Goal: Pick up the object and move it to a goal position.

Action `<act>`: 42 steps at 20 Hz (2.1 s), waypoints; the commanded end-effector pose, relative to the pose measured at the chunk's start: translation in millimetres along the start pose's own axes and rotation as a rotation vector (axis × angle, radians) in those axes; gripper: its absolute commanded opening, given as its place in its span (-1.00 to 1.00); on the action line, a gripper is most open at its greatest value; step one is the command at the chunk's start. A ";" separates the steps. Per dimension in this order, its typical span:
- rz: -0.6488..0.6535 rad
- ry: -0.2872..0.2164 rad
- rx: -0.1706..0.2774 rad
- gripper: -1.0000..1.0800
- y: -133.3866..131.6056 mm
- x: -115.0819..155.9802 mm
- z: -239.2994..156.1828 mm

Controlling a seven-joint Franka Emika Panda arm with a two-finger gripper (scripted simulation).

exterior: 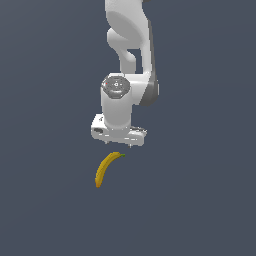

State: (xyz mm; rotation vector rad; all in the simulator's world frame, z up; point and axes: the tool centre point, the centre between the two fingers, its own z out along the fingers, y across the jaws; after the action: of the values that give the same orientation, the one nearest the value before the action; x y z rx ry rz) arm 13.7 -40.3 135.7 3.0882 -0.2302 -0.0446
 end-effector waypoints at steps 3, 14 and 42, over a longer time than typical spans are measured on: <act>0.140 0.004 0.017 0.92 12.2 18.2 18.4; 0.431 0.012 0.047 0.92 40.0 52.2 59.8; 0.482 0.014 0.052 -1.00 43.3 58.7 117.6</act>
State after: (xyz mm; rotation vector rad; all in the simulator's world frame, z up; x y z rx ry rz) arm 60.9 -98.0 18.8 2.9848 -0.9775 -0.0010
